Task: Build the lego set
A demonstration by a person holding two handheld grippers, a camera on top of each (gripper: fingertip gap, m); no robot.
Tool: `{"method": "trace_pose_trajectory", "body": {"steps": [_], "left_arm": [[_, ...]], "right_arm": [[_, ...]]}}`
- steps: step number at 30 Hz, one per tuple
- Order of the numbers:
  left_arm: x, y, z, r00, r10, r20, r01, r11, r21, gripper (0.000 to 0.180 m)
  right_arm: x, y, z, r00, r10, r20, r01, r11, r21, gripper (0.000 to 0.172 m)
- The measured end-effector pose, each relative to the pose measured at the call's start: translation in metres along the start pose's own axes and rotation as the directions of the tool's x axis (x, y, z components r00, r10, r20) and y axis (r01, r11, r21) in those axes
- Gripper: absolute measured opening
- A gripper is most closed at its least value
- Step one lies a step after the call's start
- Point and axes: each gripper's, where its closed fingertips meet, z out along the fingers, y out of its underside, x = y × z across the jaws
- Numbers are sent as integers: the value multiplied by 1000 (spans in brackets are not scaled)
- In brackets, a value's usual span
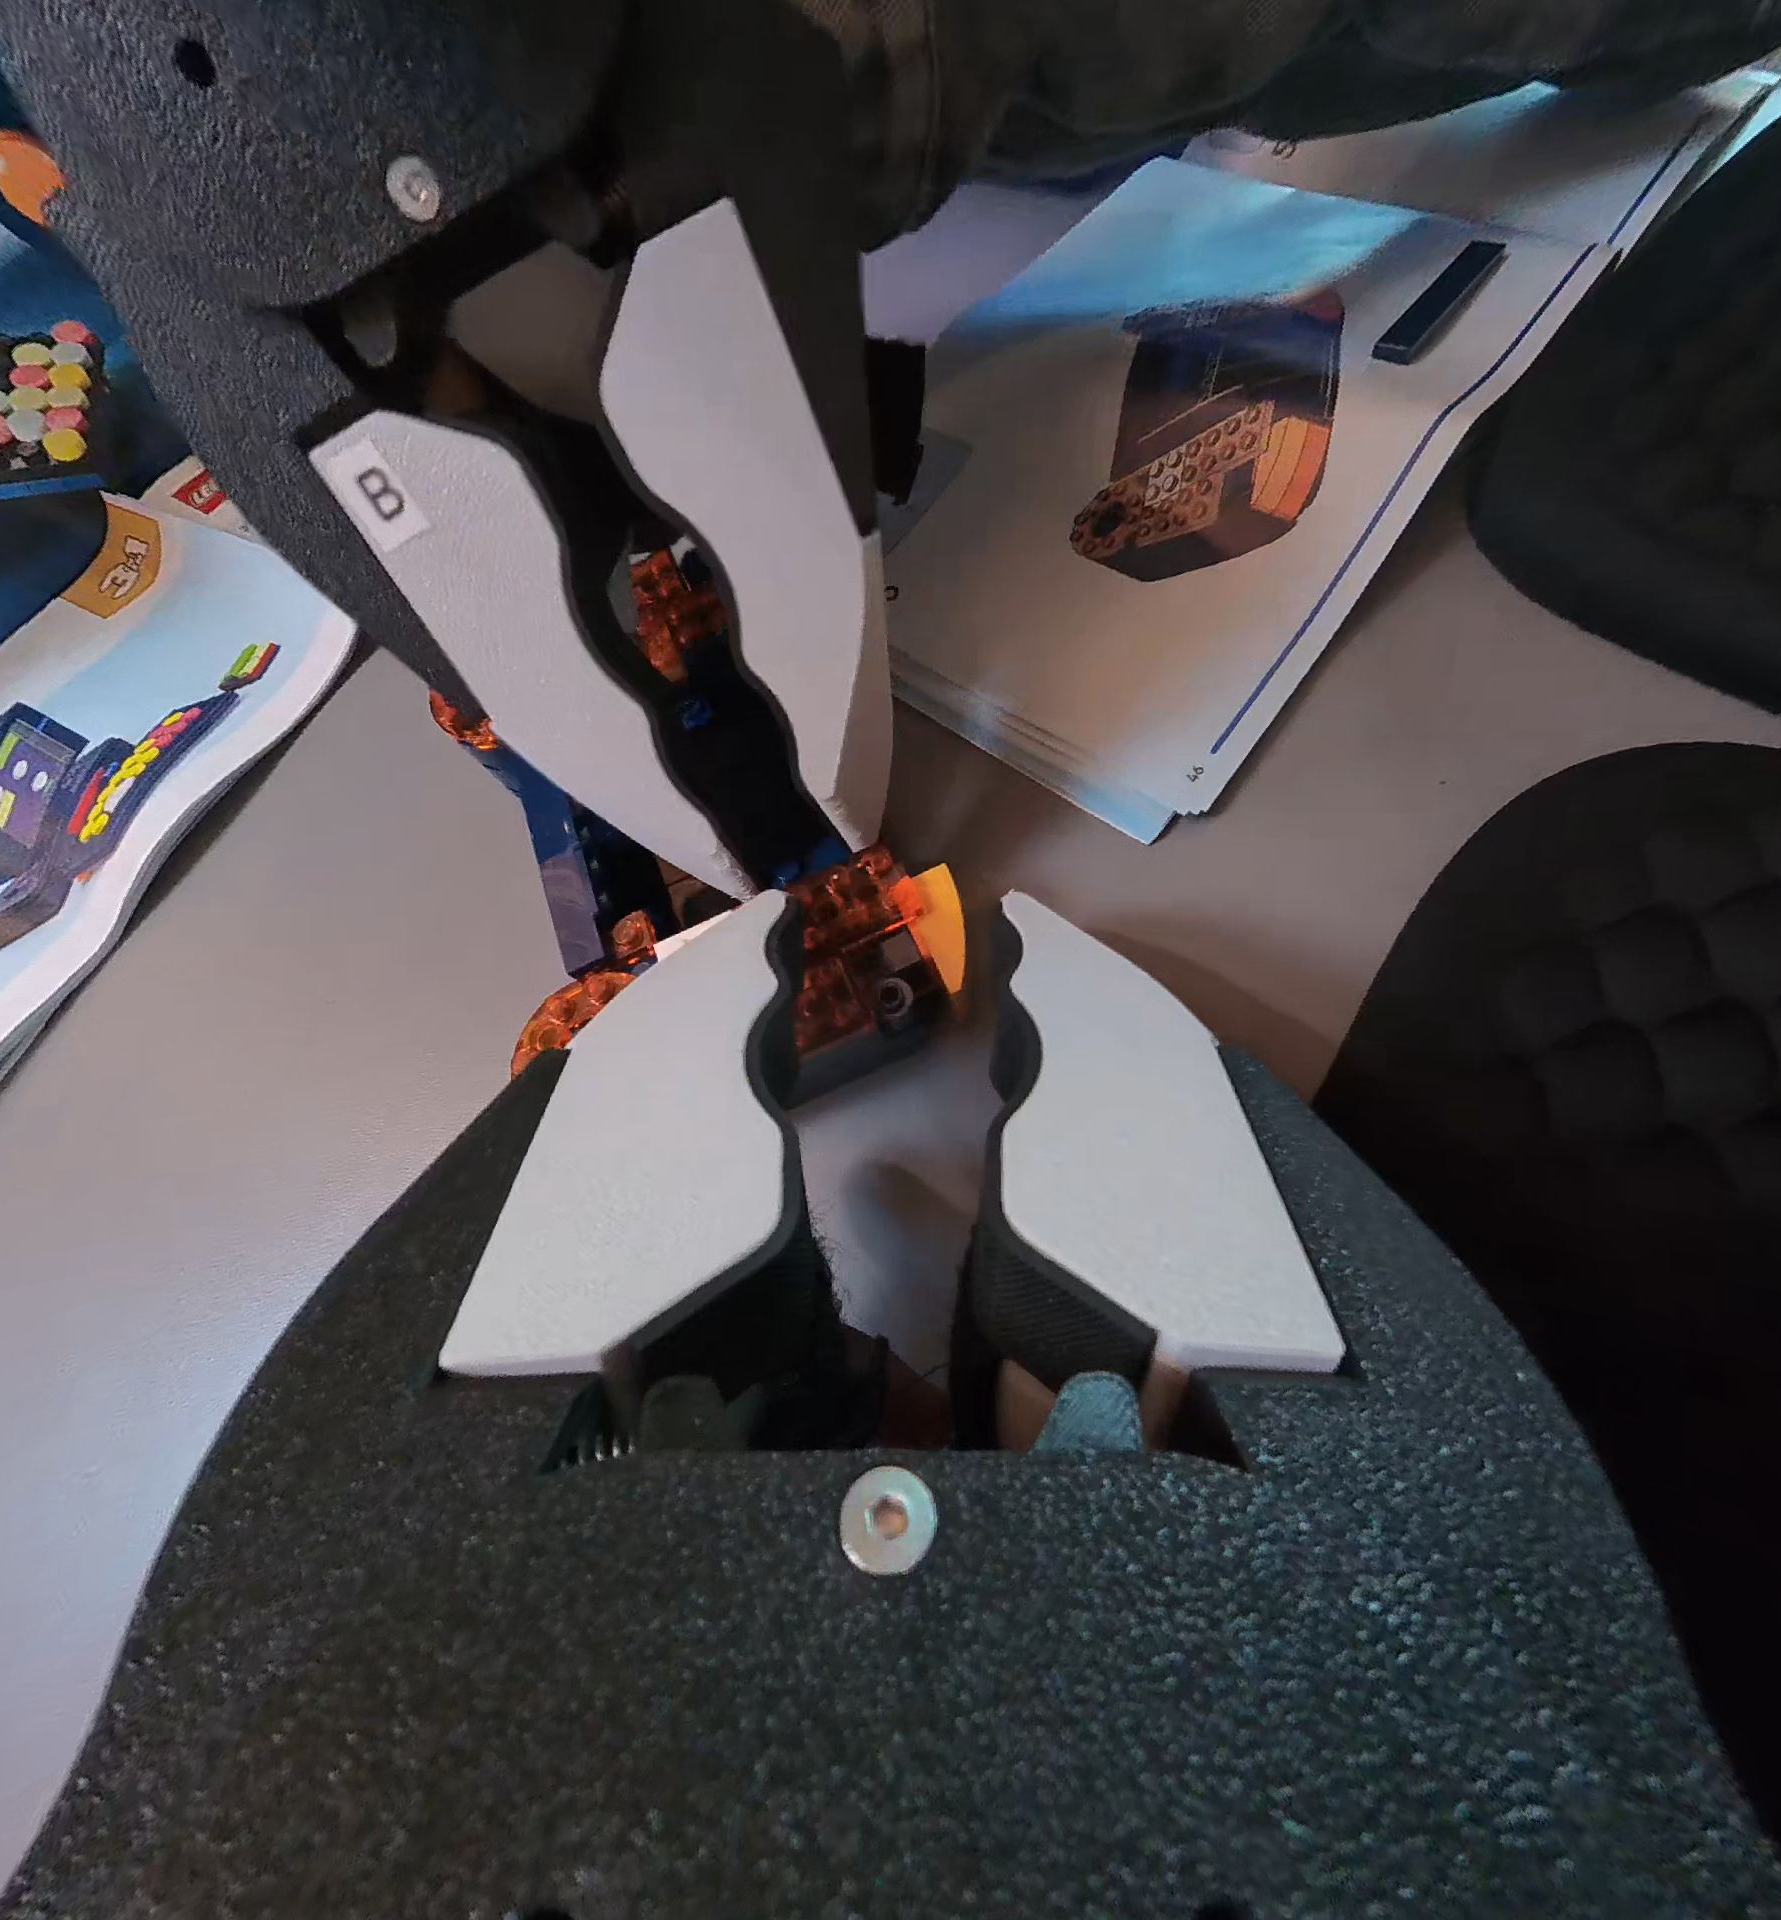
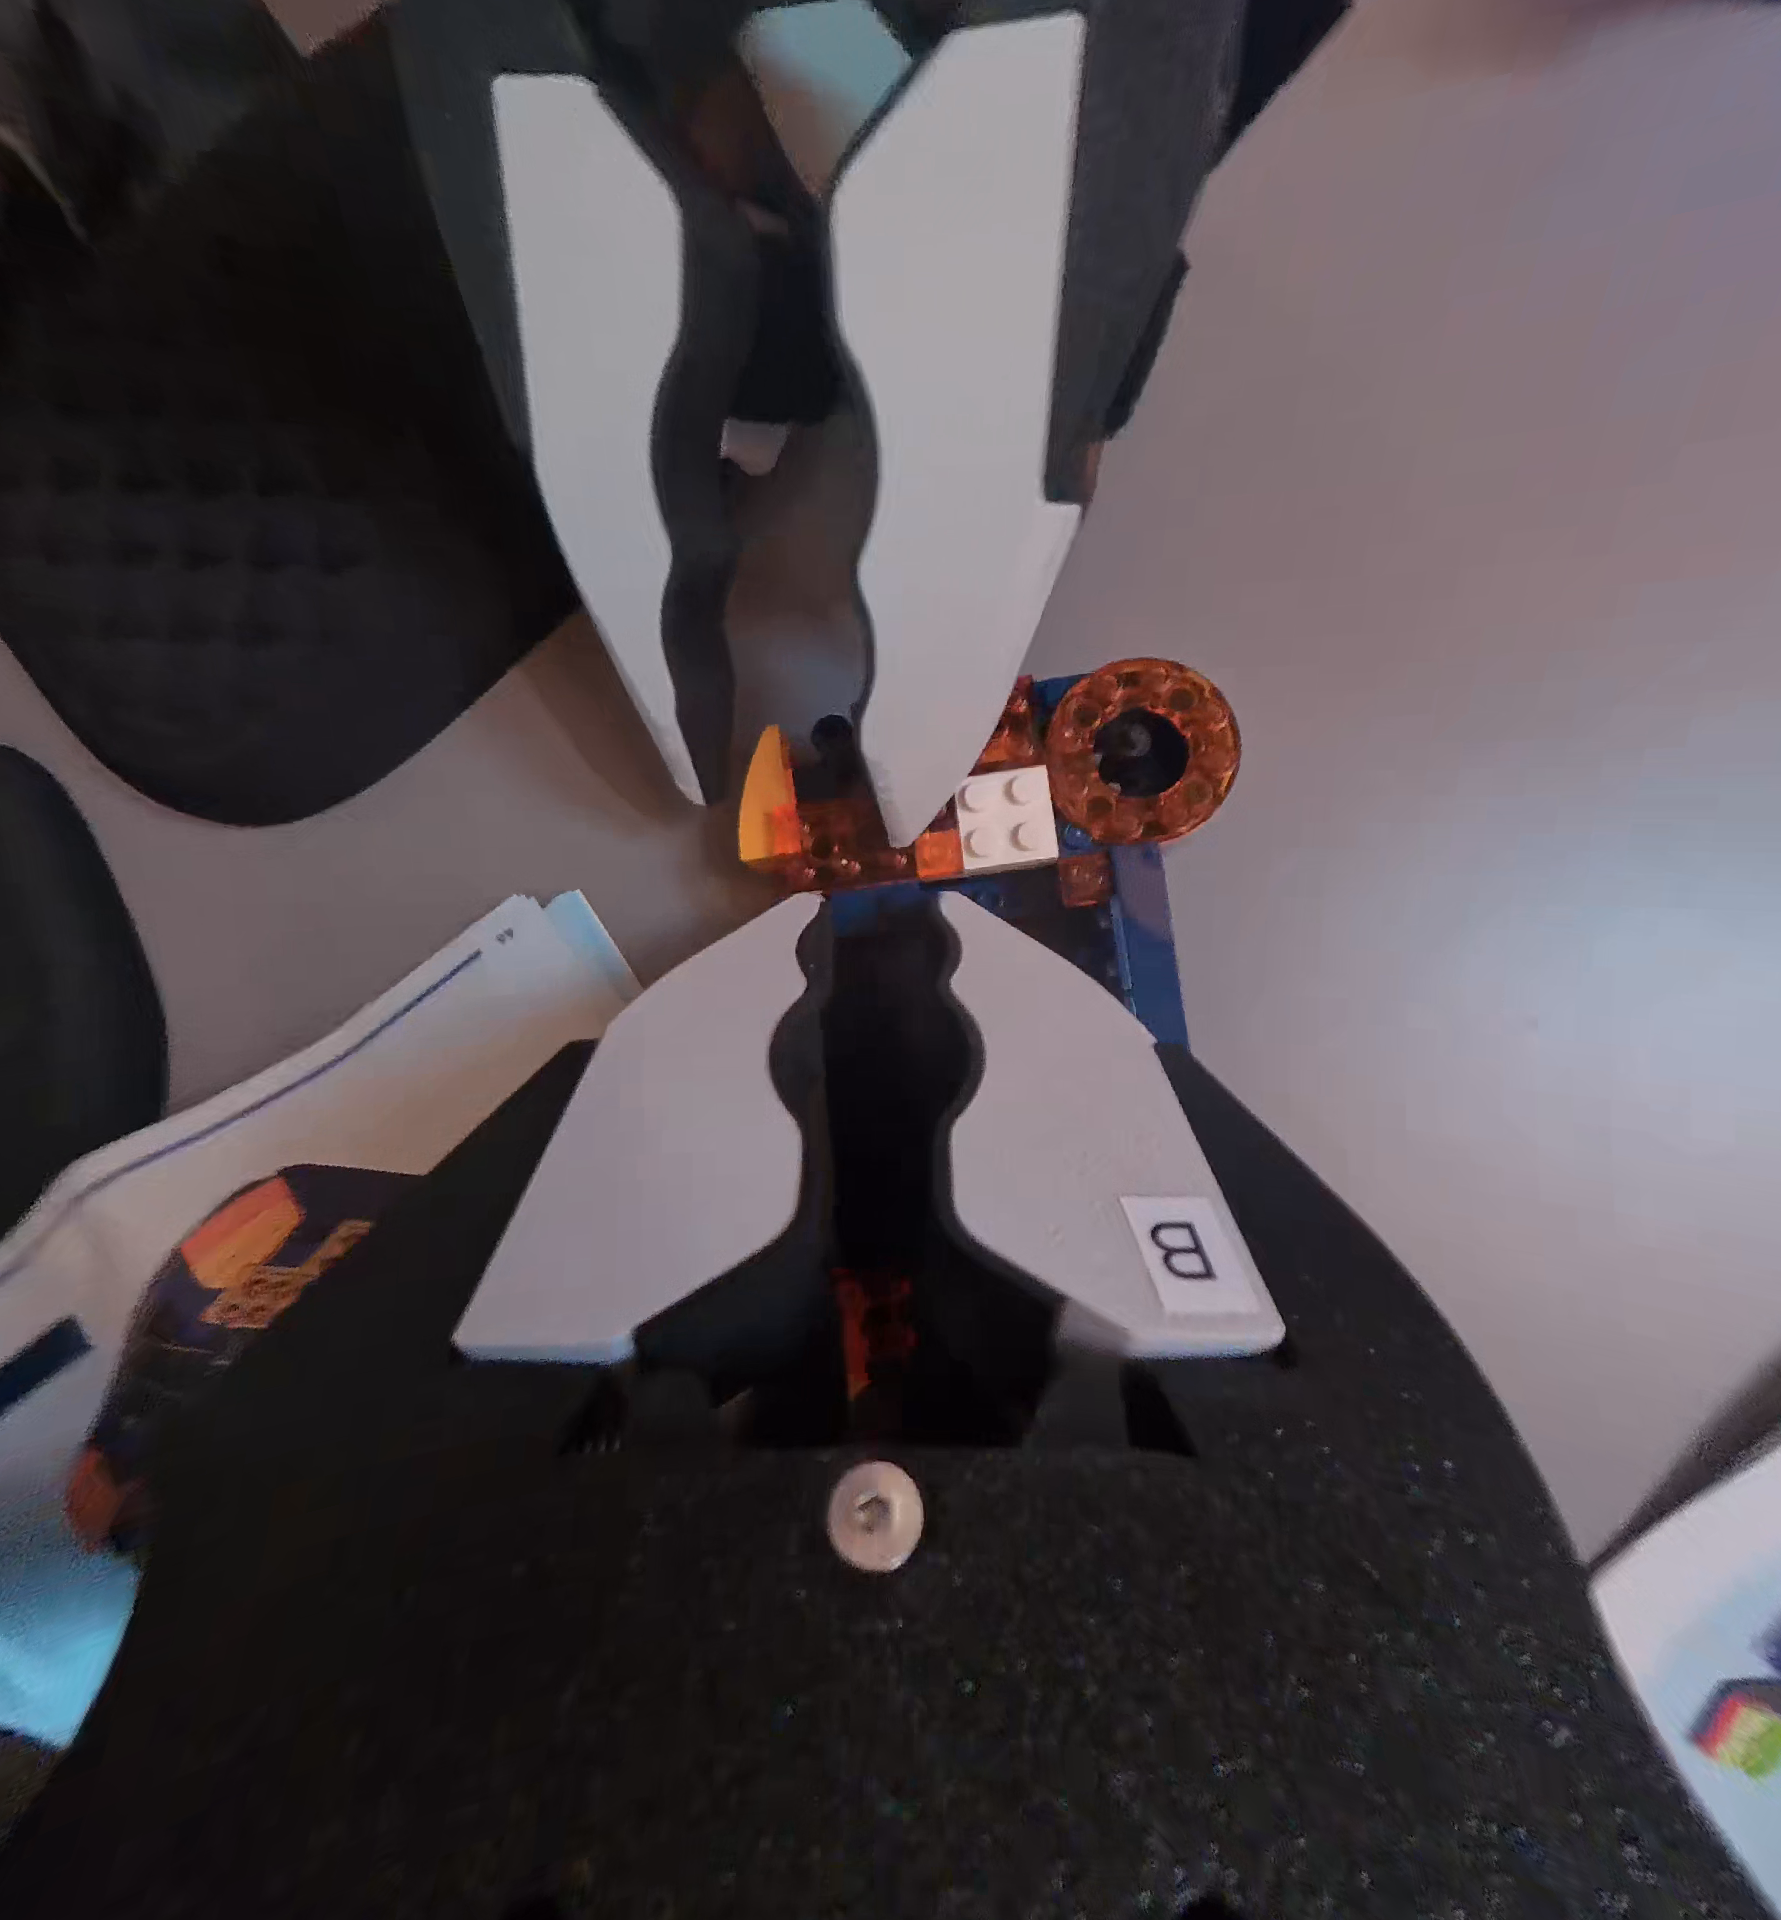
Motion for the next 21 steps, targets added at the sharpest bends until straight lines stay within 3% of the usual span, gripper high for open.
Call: {"method": "trace_pose_trajectory", "body": {"steps": [9, 21], "left_arm": [[0, -1, 0, 1000, -9, -9, 9, 1000, 20, 31], [-1, -1, 0, 1000, -17, -11, 18, 1000, 25, 30]], "right_arm": [[0, -1, -1, 950, -224, -218, 216, 974, -63, 16], [1, -1, -1, 916, -286, -280, 275, 958, -78, 15]]}}
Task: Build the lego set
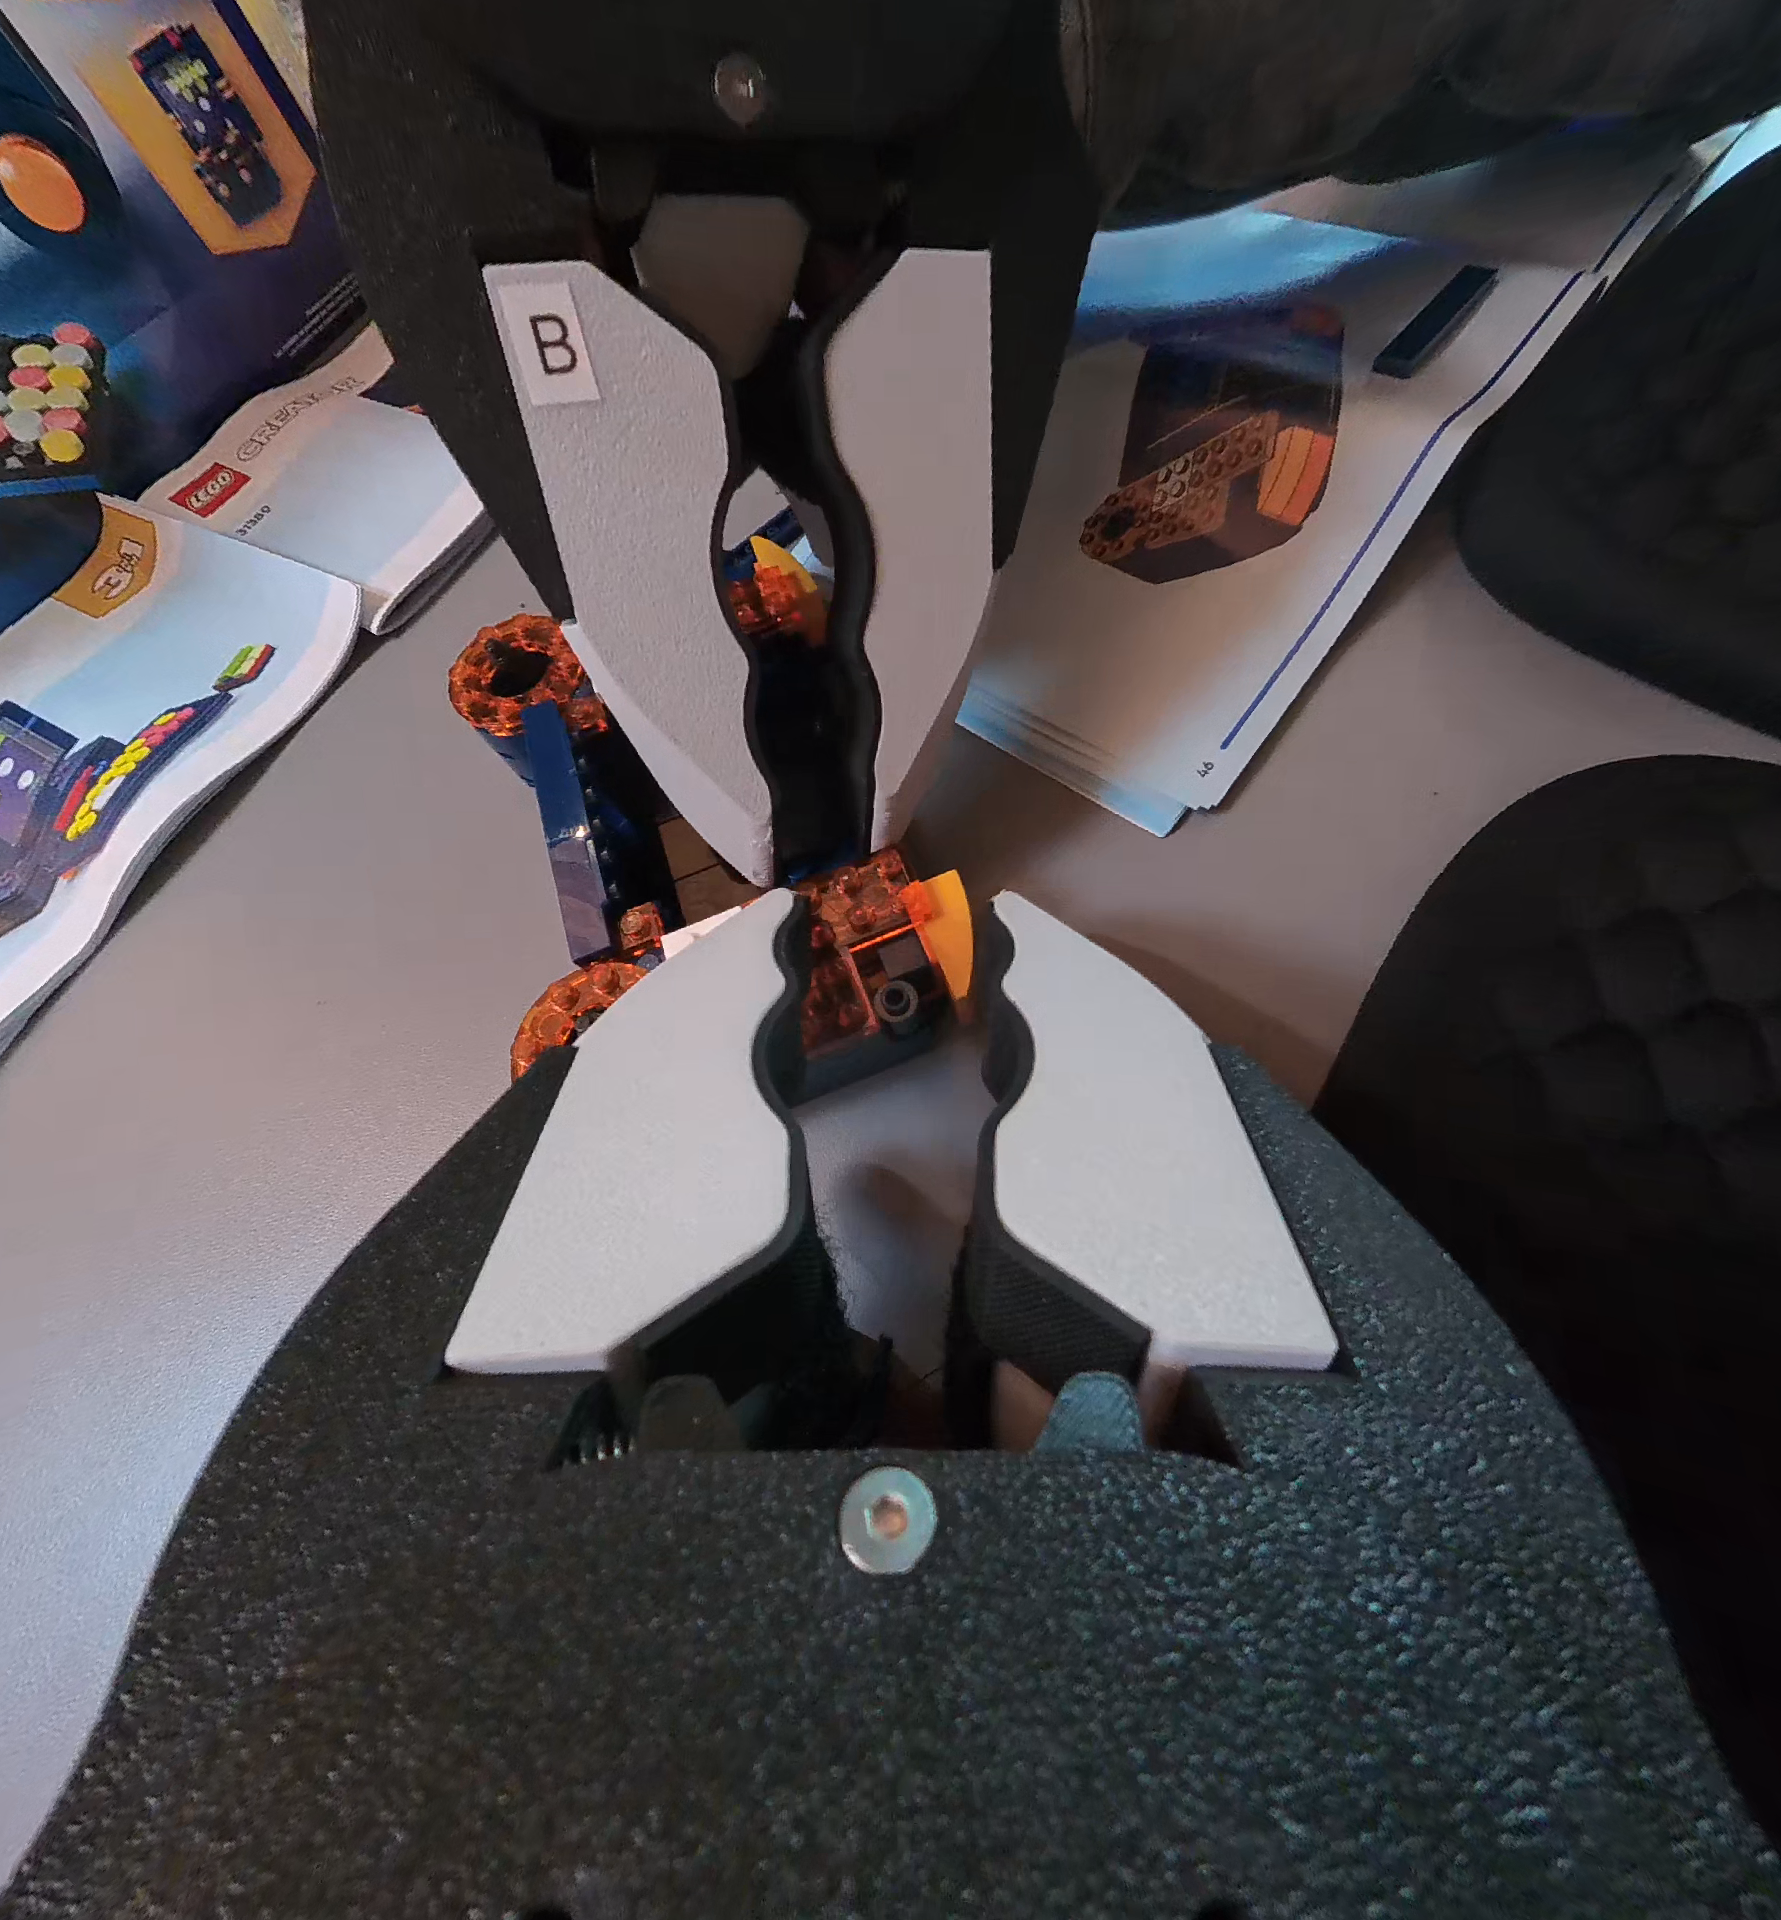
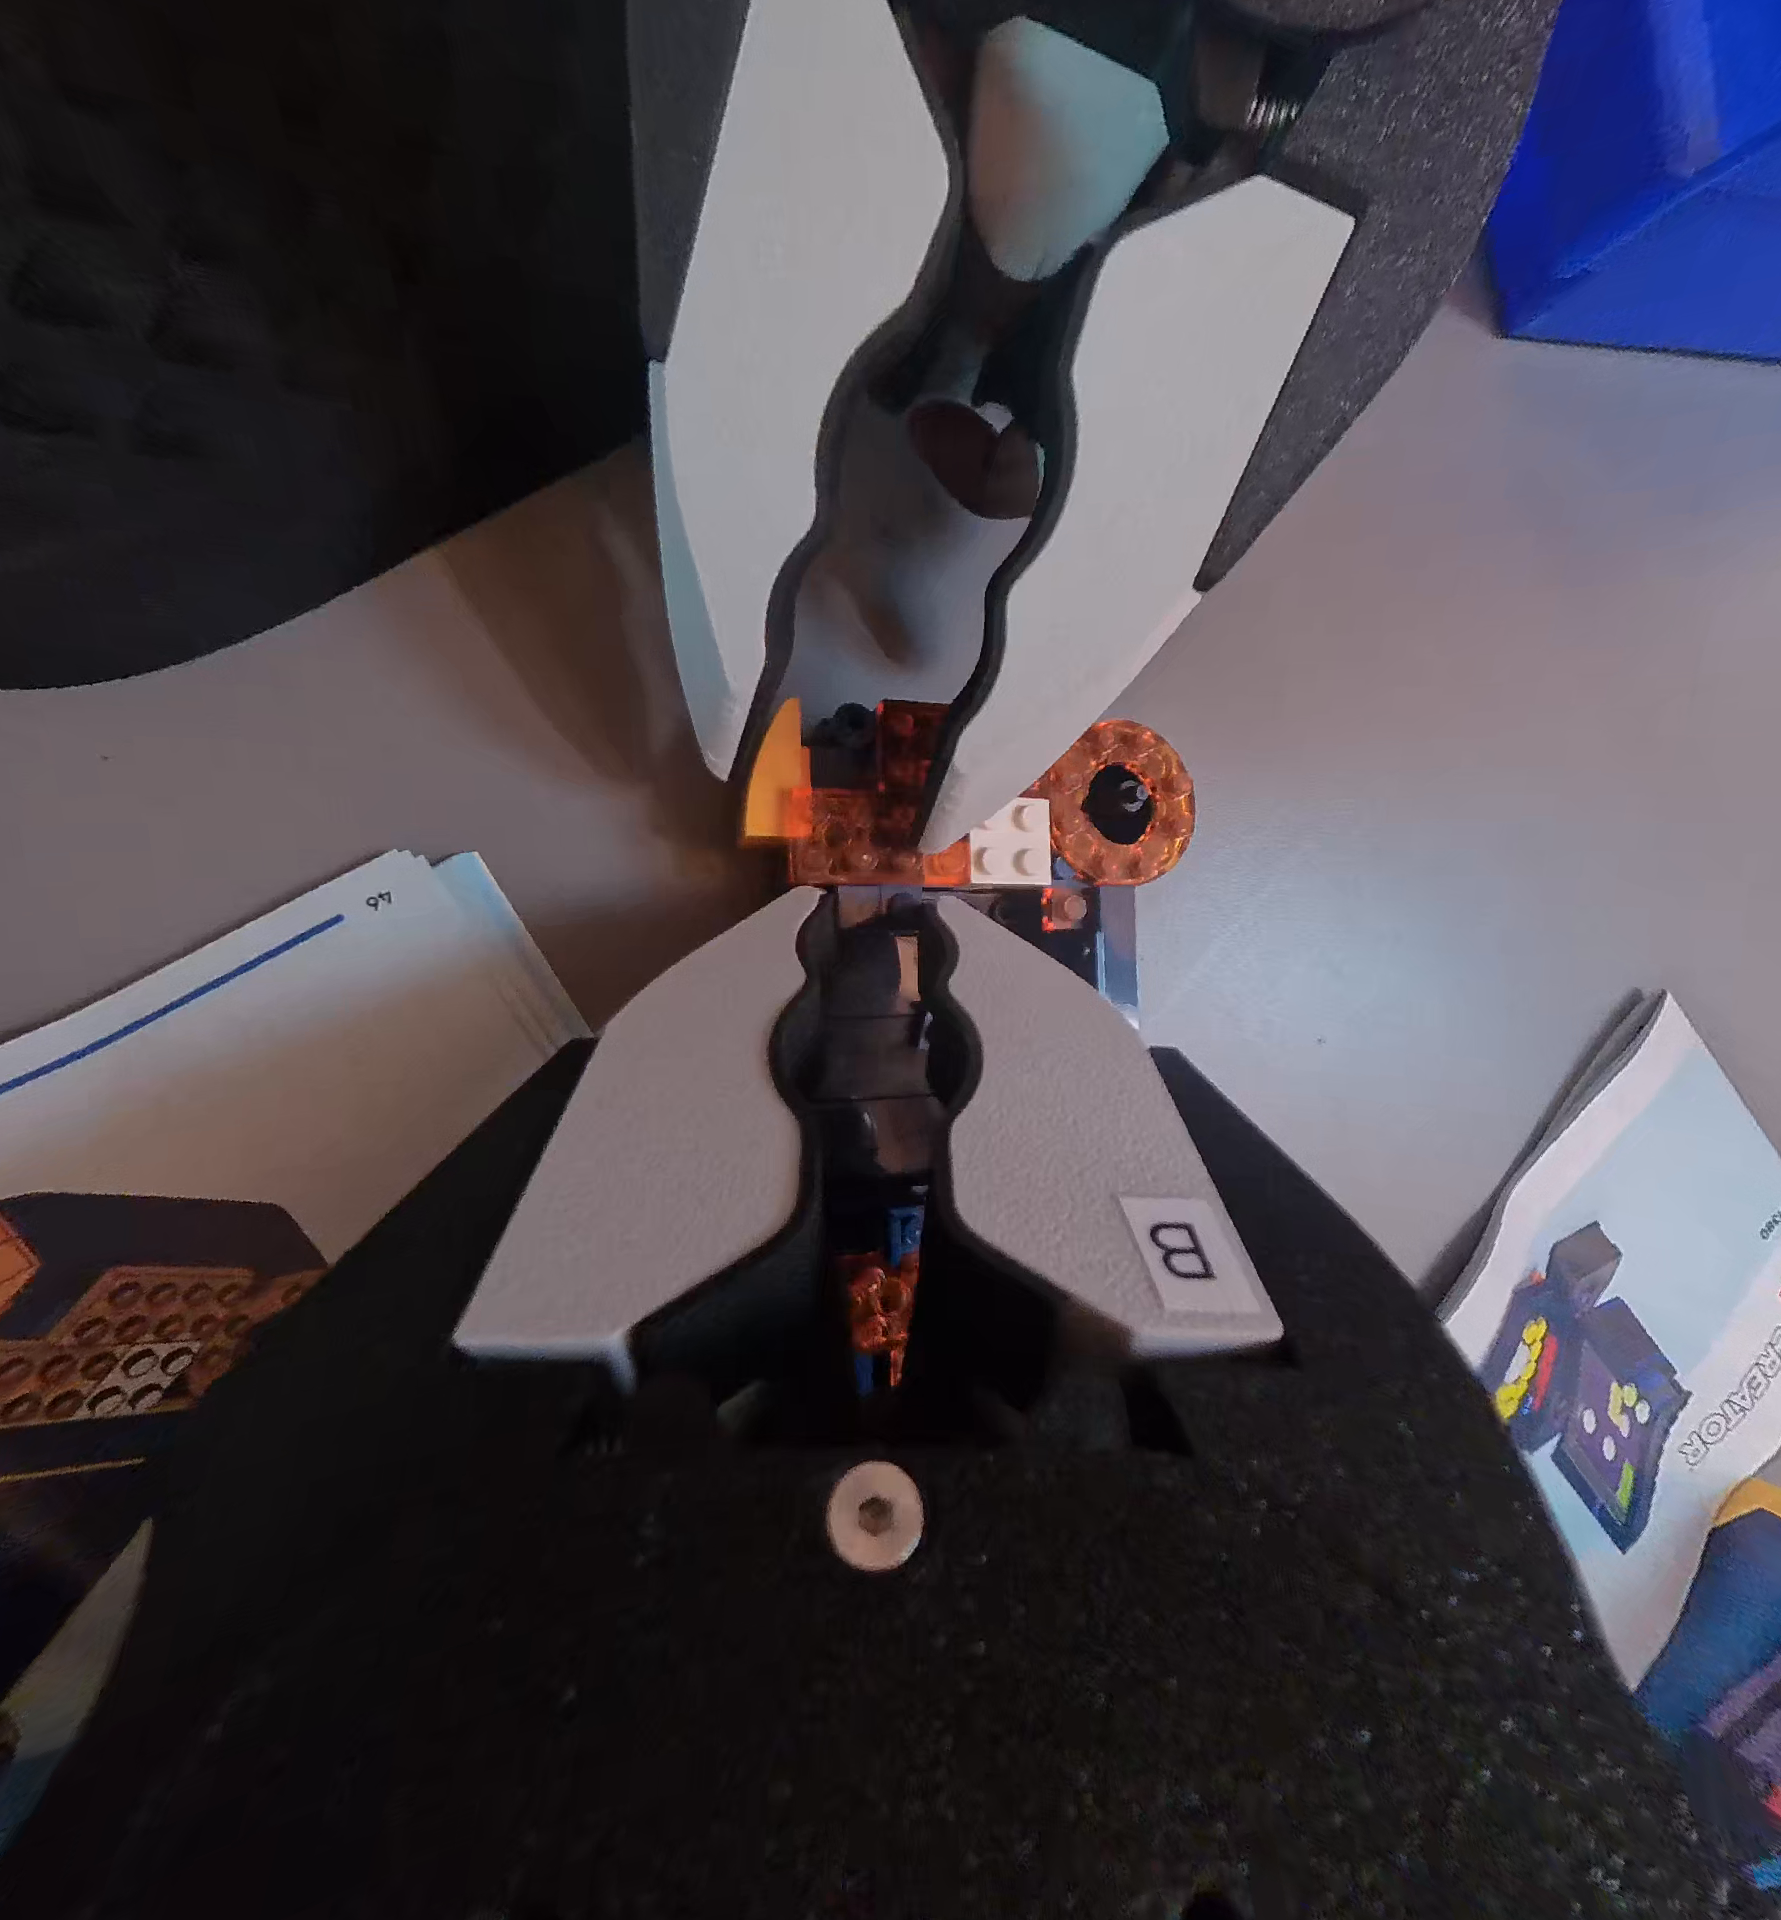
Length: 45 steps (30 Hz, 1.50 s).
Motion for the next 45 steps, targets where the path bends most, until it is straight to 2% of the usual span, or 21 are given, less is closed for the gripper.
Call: {"method": "trace_pose_trajectory", "body": {"steps": [5, 8, 12, 14, 16, 18, 20, 23, 25, 27, 29, 32, 35, 39, 45], "left_arm": [[-1, 0, 0, 1000, -2, 0, 2, 1000, 3, 30], [0, 0, -1, 1000, -6, -6, 6, 1000, 8, 30], [-1, 0, -1, 1000, -3, -4, 3, 1000, 13, 30], [-1, 0, -1, 1000, -7, -8, 7, 1000, 15, 29], [-1, 0, -1, 1000, -14, -17, 15, 1000, 18, 29], [-1, -1, -1, 1000, -20, -24, 21, 1000, 20, 30], [1, -1, -1, 999, -22, -37, 23, 999, 23, 32], [5, -3, -4, 996, -23, -84, 26, 999, 38, 37], [4, -18, -13, 994, -34, -104, 51, 985, 163, 36], [-5, -40, -32, 989, -82, -121, 121, 927, 356, 31], [-19, -50, -50, 983, -141, -116, 180, 857, 484, 31], [-43, -51, -67, 980, -200, -15, 170, 791, 587, 32], [-53, -44, -64, 972, -232, 38, 168, 800, 575, 40], [-52, -43, -61, 969, -246, -9, 209, 802, 559, 46], [-48, -44, -64, 971, -235, -50, 220, 787, 576, 46]], "right_arm": [[1, -1, 0, 999, 46, -5, -46, 998, 41, 16], [2, 0, -5, 984, 181, 7, -181, 981, 66, 16], [4, -3, -33, 927, 363, -90, -360, 932, 50, 16], [-3, -1, -48, 859, 483, -170, -486, 873, 27, 16], [-14, -6, -59, 755, 617, -223, -615, 784, 89, 16], [-32, -18, -62, 638, 747, -187, -716, 665, 211, 16], [-49, -27, -60, 571, 811, -127, -752, 579, 316, 19], [-59, -31, -55, 555, 820, -138, -701, 550, 454, 20], [-61, -34, -54, 571, 803, -169, -651, 569, 503, 18], [-62, -29, -53, 585, 774, -240, -622, 619, 479, 16], [-63, -15, -50, 566, 768, -299, -645, 639, 419, 13], [-70, 0, -39, 513, 810, -283, -723, 586, 366, 10], [-73, 15, -34, 455, 842, -288, -779, 534, 330, 11], [-79, 21, -28, 417, 878, -237, -824, 475, 309, 11], [-79, 22, -28, 394, 895, -208, -836, 443, 322, 11]]}}
